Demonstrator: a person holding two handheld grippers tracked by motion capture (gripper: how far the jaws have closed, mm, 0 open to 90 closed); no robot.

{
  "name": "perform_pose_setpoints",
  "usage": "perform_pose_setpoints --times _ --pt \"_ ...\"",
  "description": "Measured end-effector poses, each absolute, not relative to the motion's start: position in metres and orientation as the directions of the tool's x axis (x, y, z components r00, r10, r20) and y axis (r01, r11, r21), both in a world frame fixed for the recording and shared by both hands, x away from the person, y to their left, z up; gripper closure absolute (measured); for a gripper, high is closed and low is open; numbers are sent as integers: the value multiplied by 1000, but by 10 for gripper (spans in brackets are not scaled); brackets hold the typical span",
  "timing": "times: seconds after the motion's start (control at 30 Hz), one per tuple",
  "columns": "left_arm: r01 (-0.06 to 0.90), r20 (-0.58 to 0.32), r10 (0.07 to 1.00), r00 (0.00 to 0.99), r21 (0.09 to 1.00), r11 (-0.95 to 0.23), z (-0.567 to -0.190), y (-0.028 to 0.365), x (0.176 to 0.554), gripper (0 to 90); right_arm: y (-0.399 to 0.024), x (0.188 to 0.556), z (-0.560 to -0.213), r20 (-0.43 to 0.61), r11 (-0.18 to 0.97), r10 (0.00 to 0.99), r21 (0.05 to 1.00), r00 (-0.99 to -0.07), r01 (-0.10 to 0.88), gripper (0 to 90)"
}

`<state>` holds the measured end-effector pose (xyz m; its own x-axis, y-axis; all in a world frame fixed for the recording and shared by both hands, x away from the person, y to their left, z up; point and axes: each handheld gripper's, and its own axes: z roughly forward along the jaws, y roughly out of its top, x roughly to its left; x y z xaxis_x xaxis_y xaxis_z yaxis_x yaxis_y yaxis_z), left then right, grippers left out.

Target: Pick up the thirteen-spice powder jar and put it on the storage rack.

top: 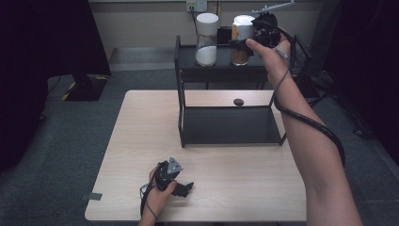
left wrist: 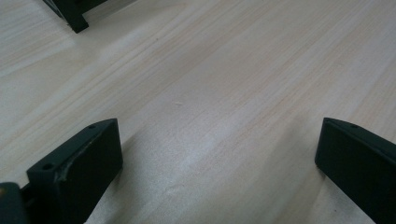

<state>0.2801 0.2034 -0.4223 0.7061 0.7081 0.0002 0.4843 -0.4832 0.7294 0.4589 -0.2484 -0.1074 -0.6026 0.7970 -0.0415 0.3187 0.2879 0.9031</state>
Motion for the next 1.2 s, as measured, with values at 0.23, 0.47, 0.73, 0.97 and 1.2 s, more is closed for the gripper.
perform_pose_setpoints --times 0.23,0.47,0.73,0.97,1.2 --pt "485 0 708 706 729 -483 -422 203 280 0 -246 452 -111 -56 303 804 895 -592 328 46" --pt "484 1 708 706 729 -484 -422 203 280 0 -253 440 -116 -35 279 815 898 -578 340 12" --pt "485 0 709 705 730 -482 -422 203 280 0 -259 424 -121 -1 244 821 904 -571 350 2" --pt "485 0 709 706 729 -482 -422 203 280 0 -263 411 -128 -5 246 815 909 -579 337 5" --pt "484 1 709 706 729 -483 -422 203 280 0 -262 396 -138 -30 269 806 908 -591 320 4"
